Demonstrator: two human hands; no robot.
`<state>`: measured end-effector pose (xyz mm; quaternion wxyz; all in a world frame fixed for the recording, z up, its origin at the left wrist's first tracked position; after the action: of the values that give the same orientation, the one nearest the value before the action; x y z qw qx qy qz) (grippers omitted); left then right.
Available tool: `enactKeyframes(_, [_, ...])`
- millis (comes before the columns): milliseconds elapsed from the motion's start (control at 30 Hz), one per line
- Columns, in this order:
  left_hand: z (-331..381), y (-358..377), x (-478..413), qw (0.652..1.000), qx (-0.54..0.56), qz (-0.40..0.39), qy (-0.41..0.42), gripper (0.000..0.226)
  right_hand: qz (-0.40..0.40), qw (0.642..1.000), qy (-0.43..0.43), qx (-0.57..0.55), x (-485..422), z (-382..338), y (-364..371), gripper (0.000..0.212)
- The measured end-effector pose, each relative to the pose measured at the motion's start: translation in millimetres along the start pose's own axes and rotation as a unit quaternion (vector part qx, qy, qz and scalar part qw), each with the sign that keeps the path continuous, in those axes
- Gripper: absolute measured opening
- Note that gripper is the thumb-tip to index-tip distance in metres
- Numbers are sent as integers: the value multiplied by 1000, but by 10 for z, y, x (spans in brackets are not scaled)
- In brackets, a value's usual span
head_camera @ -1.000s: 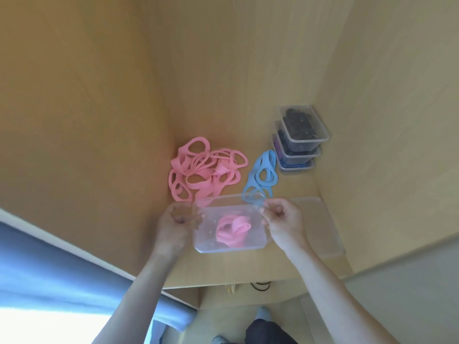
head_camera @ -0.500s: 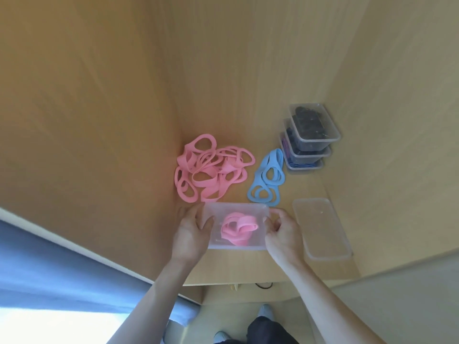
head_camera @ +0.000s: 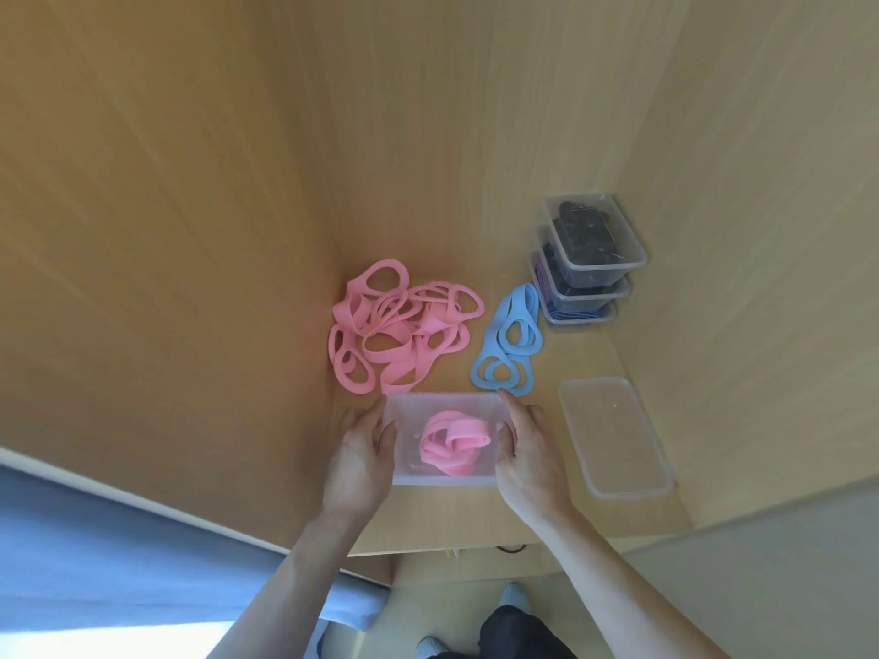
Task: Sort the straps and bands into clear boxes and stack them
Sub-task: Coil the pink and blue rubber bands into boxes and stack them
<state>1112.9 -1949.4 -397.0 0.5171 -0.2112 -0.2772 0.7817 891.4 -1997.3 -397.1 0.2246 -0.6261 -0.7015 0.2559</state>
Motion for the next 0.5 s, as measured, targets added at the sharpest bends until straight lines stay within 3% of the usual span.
enactKeyframes(500, [-17,130,-25,998,-25,-55,33,51,-25,999,-3,42,-84,35,10,48])
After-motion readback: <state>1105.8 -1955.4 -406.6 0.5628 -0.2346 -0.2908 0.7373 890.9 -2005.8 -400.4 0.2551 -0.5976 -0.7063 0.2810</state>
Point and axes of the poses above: each hand's wrist, its own x-axis away from the middle knuckle, its own y-axis out of the palm, z = x × y, the point moved 3 cm from there along -x, towards the middle knuckle, and after that the axes turned 1 degree about -y, right-handed, at the moved point
